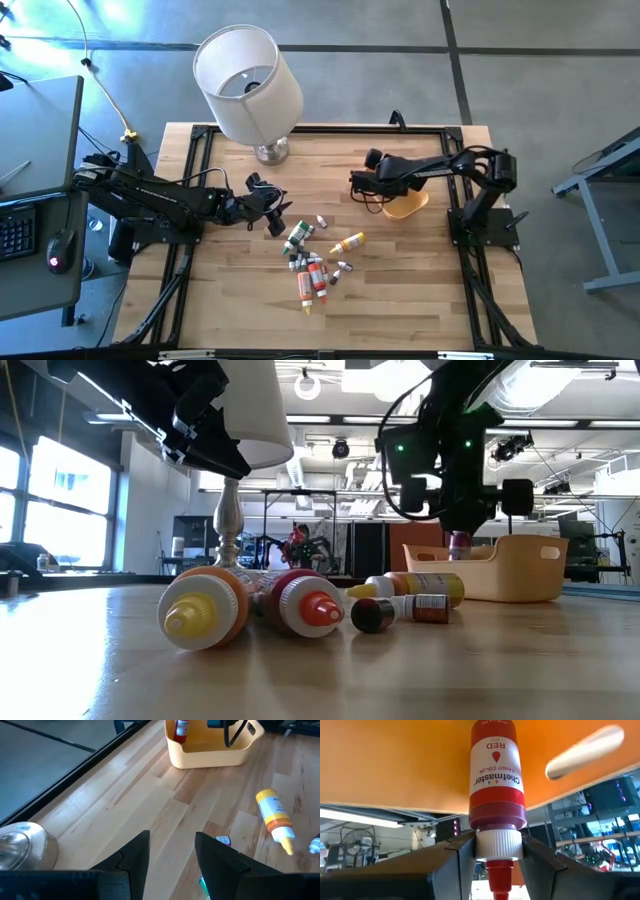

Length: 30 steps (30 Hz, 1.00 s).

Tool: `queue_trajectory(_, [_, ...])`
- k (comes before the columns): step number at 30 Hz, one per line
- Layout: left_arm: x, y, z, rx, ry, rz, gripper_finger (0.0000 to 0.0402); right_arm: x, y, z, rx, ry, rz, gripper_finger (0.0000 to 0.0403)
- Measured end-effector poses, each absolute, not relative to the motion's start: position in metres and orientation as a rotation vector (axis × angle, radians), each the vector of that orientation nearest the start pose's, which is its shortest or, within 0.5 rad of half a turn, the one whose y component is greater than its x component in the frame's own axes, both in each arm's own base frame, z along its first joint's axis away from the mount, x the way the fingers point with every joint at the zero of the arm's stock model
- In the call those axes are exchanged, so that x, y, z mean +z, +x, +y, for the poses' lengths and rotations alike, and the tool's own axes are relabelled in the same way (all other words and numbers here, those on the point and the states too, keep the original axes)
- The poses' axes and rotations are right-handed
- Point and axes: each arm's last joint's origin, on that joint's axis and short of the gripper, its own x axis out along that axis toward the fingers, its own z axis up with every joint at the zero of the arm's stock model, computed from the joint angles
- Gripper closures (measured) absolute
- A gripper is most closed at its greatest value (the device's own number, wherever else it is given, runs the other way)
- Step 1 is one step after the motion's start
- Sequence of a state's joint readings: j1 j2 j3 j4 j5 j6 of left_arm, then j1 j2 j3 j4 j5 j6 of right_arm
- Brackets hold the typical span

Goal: Pick & Place food coloring
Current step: Put the large red food coloring bottle into the yellow bin, then put the large yellow food coloring bottle into the yellow bin

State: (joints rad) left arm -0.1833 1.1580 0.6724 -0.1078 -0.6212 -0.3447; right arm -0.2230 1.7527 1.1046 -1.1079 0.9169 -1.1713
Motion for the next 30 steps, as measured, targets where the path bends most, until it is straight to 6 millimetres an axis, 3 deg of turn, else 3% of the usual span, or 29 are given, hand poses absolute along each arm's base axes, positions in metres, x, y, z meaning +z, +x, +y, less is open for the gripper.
queue_trajectory(24, [0.2329,0.2337,-0.0263,0.503,-0.1,0.471,0.0246,0.1762,0.2771,-0.0865,0.202,-1.345,2.061,0.0247])
queue_trajectory(30, [0.2329,0.2337,-0.0264,0.503,-0.1,0.471,0.0246,0.182,0.2777,-0.09,-0.073,-1.478,2.128,0.0242])
